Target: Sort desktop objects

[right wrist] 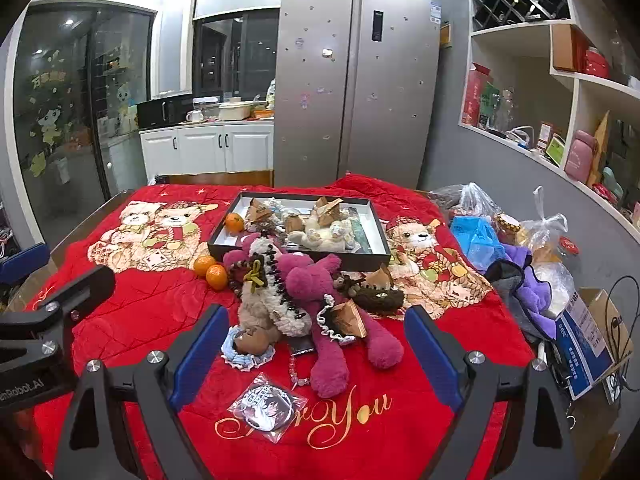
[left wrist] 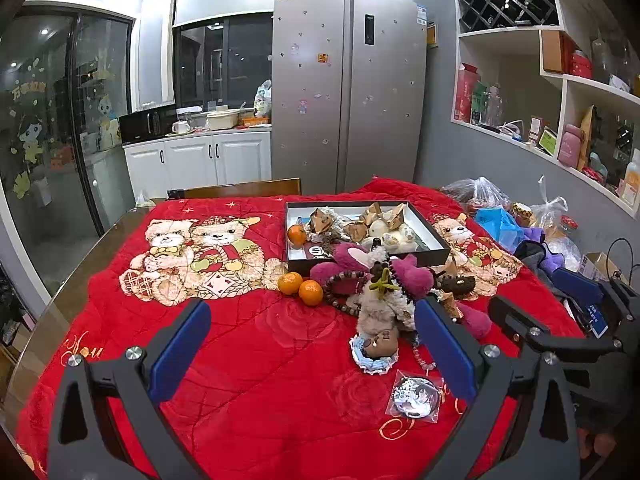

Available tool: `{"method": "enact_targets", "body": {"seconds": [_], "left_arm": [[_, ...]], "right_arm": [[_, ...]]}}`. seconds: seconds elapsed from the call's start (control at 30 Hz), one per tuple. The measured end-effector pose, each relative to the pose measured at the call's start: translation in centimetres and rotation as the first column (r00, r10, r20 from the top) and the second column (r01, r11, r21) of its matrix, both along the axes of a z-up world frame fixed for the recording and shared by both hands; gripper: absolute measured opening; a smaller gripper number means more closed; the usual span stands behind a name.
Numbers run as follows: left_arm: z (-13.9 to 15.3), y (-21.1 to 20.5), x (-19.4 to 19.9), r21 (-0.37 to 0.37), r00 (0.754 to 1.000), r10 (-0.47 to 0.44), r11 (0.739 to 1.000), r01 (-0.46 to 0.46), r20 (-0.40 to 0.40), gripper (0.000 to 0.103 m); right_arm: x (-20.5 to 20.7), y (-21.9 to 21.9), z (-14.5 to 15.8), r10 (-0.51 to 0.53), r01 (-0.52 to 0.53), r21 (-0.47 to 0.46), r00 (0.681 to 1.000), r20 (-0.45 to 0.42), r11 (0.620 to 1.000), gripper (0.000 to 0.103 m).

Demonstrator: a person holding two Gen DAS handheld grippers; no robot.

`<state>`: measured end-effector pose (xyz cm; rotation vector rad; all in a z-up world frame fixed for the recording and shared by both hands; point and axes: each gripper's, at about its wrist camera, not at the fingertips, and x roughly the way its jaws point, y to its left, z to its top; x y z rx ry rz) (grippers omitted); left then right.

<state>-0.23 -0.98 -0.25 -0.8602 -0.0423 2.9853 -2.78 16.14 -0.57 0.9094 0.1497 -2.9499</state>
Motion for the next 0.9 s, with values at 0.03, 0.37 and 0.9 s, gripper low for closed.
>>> {"method": "enact_targets", "body": {"seconds": [0.03, 0.37, 0.9], "left_arm": [[0.0, 0.0, 0.0, 0.001, 1.000, -0.001, 1.000, 0.001, 0.001, 0.103], [-0.1, -0.3, -0.2, 0.012, 1.000, 0.005, 1.000, -0.006, 0.015, 0.103], [-0.7, 0.1, -0.4, -0.025, 1.000, 0.012, 1.000, -0.011, 0.021, 0.103]], "right_arm": [[0.0, -0.1, 0.1, -0.001, 0.001, 0.003, 1.000, -0.003, 1.000, 0.092], [0.3, 0.5, 0.4, -0.017, 0.017, -0.007, 1.000, -0.018, 1.000, 0.092], [0.2, 0.9, 0.0, -0.030, 0.030, -0.007, 0.999, -0.015, 1.000, 0.092]]}}
